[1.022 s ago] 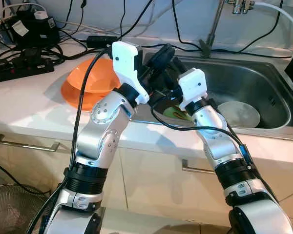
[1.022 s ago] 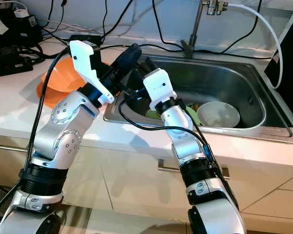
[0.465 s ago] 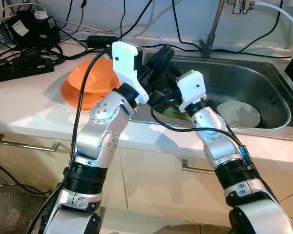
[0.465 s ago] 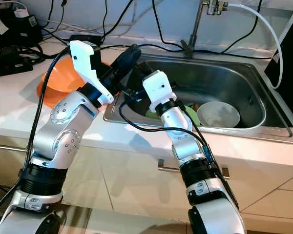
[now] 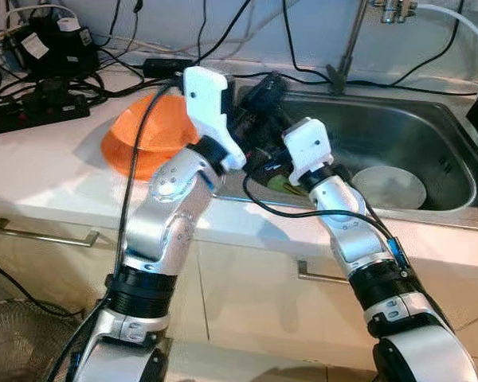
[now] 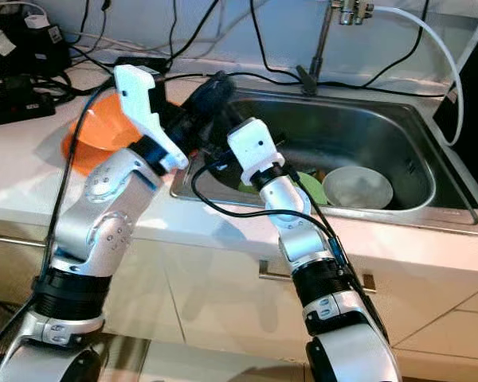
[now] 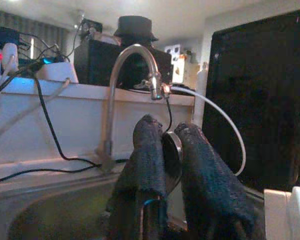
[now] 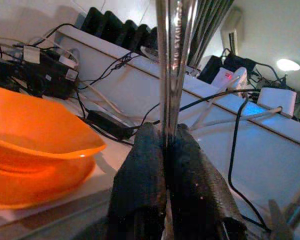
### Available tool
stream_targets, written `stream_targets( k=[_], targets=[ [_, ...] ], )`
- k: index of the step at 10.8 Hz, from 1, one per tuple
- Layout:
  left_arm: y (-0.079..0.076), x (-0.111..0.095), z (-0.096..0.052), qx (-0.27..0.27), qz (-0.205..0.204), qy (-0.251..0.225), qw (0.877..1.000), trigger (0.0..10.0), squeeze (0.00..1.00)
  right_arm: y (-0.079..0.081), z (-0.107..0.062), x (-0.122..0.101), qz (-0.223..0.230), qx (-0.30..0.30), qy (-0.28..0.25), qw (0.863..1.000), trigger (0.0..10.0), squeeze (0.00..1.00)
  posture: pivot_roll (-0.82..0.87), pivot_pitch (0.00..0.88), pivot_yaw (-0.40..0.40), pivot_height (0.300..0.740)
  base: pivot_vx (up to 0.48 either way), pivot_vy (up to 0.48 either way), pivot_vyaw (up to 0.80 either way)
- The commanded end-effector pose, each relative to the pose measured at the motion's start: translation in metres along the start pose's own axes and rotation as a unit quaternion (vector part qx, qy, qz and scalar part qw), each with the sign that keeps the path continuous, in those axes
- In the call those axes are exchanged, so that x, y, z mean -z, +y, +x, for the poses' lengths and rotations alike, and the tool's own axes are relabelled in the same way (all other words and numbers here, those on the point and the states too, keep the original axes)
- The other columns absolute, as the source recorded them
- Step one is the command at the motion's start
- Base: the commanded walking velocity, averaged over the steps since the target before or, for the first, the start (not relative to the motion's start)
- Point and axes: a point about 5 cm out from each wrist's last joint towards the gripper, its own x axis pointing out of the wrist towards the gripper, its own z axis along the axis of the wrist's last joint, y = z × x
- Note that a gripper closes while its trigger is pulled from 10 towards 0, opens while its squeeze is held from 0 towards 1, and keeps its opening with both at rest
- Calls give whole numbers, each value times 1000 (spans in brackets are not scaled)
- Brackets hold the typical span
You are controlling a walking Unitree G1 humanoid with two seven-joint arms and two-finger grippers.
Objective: Kitchen organization
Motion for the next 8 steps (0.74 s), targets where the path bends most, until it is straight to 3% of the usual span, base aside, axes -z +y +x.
stream_targets(
  k=[1,6,7,8],
  targets=[
    [-3,-1,-2,14,1,0,1000,10000,1000,-9,-1,2,11,23,4,1000,0,0,220,36,2,740,0,0,0],
    [1,-5,-6,-4,-3,-13,1000,10000,1000,-22,-3,18,13,67,56,996,0,0,225,23,-2,740,0,0,0],
    [1,-6,-7,-6,2,-15,1000,10000,0,-28,-2,22,19,83,68,994,0,0,226,18,-4,740,0,0,0],
    [2,-6,-10,-9,-1,-14,1000,10000,0,-36,-1,25,21,98,82,992,0,0,226,14,-5,740,0,0,0]
  ],
)
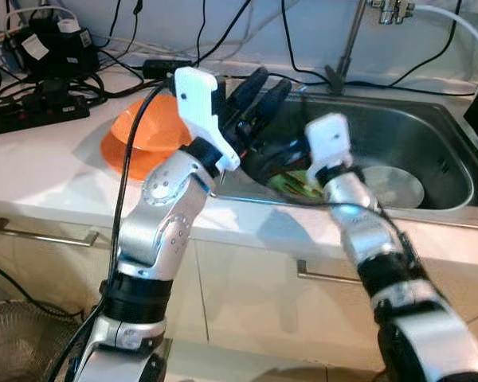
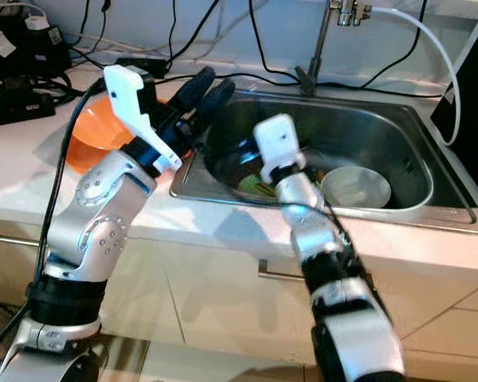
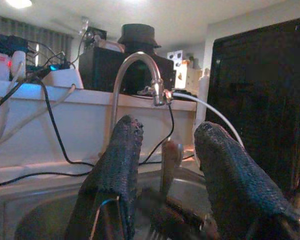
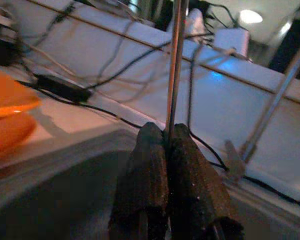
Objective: Kitchen organization
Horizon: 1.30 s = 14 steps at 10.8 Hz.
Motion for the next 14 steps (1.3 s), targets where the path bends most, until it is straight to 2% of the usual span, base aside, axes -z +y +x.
stream_targets(
  k=[1,2,3,4,6,7,8,14],
  targets=[
    [1,-1,-3,-3,0,3,1000,10000,0,-8,4,-1,6,19,9,1000,0,0,228,16,-5,740,0,0,0],
    [3,2,-8,-11,6,22,1000,10000,0,-19,9,6,-8,38,49,998,1255,0,230,21,-7,740,0,0,0],
    [8,9,-14,-22,16,54,998,10000,0,-29,12,11,-1,62,82,995,10000,0,241,28,-12,740,0,0,0],
    [9,20,-23,-18,24,95,995,10000,0,-37,13,15,18,83,105,991,10000,0,248,31,-15,740,0,0,0],
    [10,36,-37,-16,31,155,987,10000,0,-37,15,17,25,80,119,989,10000,0,259,37,-19,740,0,0,0],
    [11,69,-59,-6,35,256,966,10000,0,-32,15,23,41,77,146,985,10000,0,260,37,-20,740,0,0,0],
    [11,79,-67,-20,23,279,960,10000,0,-28,13,29,50,74,167,982,10000,0,264,40,-23,740,0,0,0],
    [6,84,-71,-21,11,295,955,10000,0,-9,-9,62,93,57,261,959,10000,0,279,49,-32,740,0,0,0]
  ],
)
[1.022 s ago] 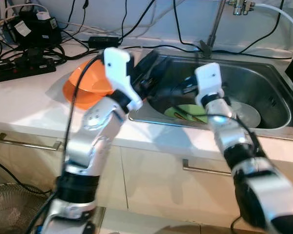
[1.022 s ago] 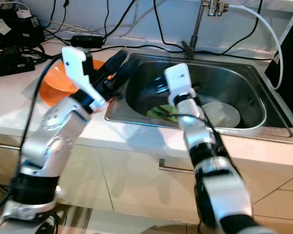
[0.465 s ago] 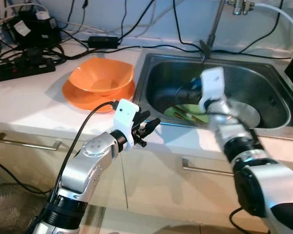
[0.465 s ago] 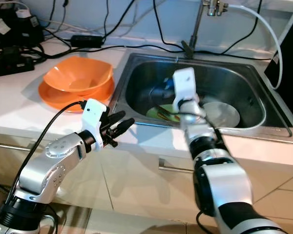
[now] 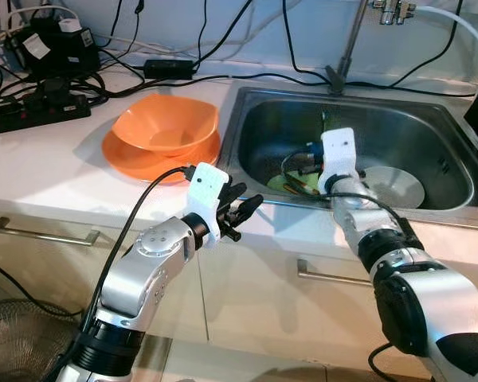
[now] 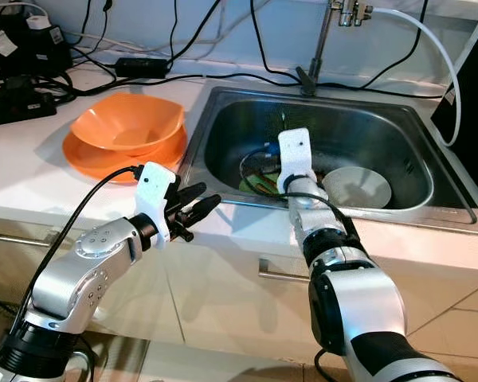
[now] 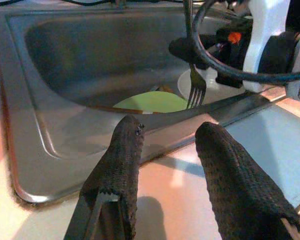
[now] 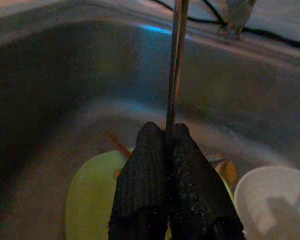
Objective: Kitchen organization
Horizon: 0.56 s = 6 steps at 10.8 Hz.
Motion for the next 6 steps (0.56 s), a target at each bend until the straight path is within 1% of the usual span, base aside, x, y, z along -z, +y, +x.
stream_targets(
  k=[1,2,3,4,5,6],
  targets=[
    [-3,0,-1,5,6,6,1000,10000,0,0,-2,9,11,-2,22,1000,10000,0,283,50,-33,740,0,0,0],
    [-3,1,-2,5,5,9,1000,10000,0,3,-3,16,14,-10,34,999,10000,208,287,53,-33,740,0,0,0],
    [-3,1,-2,5,4,10,1000,10000,0,4,-4,19,20,-10,41,999,10000,647,287,55,-32,740,0,0,0],
    [-5,1,-2,7,3,12,1000,10000,0,5,-5,22,17,-11,46,999,10000,1000,287,56,-31,740,0,0,0],
    [-6,2,-2,10,1,12,1000,10000,0,5,-5,23,17,-13,46,999,10000,1000,285,56,-31,740,0,0,0],
    [-6,2,-2,10,1,13,1000,10000,0,6,-5,23,15,-13,45,999,10000,0,285,55,-32,740,0,0,0]
  ],
)
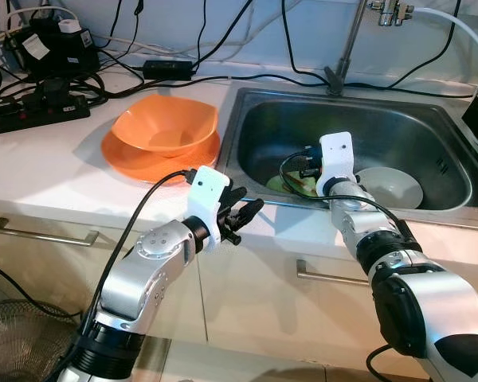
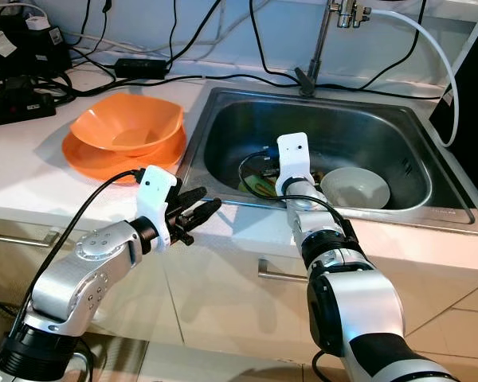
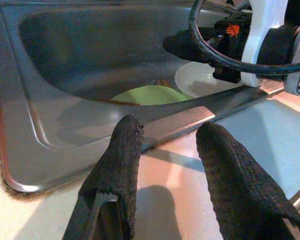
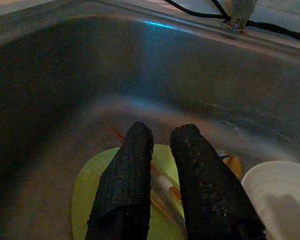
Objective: Kitchen organization
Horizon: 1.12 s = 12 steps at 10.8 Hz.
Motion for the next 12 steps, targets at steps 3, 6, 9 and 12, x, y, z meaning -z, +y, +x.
stream_targets(
  k=[3,6,9,12],
  targets=[
    [-1,-6,0,-13,37,-11,999,10000,0,2,-1,3,-13,-4,-7,1000,10000,0,279,48,-30,740,0,0,0],
    [5,-21,3,-74,173,-50,981,10000,0,5,-1,-41,13,-35,-134,990,10000,0,255,40,-24,740,0,0,0],
    [22,-62,1,-157,281,-97,942,10000,0,10,-11,-43,53,-44,-185,980,10000,0,241,20,-15,740,0,0,0],
    [53,-74,-4,-198,362,-38,910,10000,0,14,-20,-25,75,-43,-169,982,10000,0,237,19,-3,740,0,0,0]
  ],
)
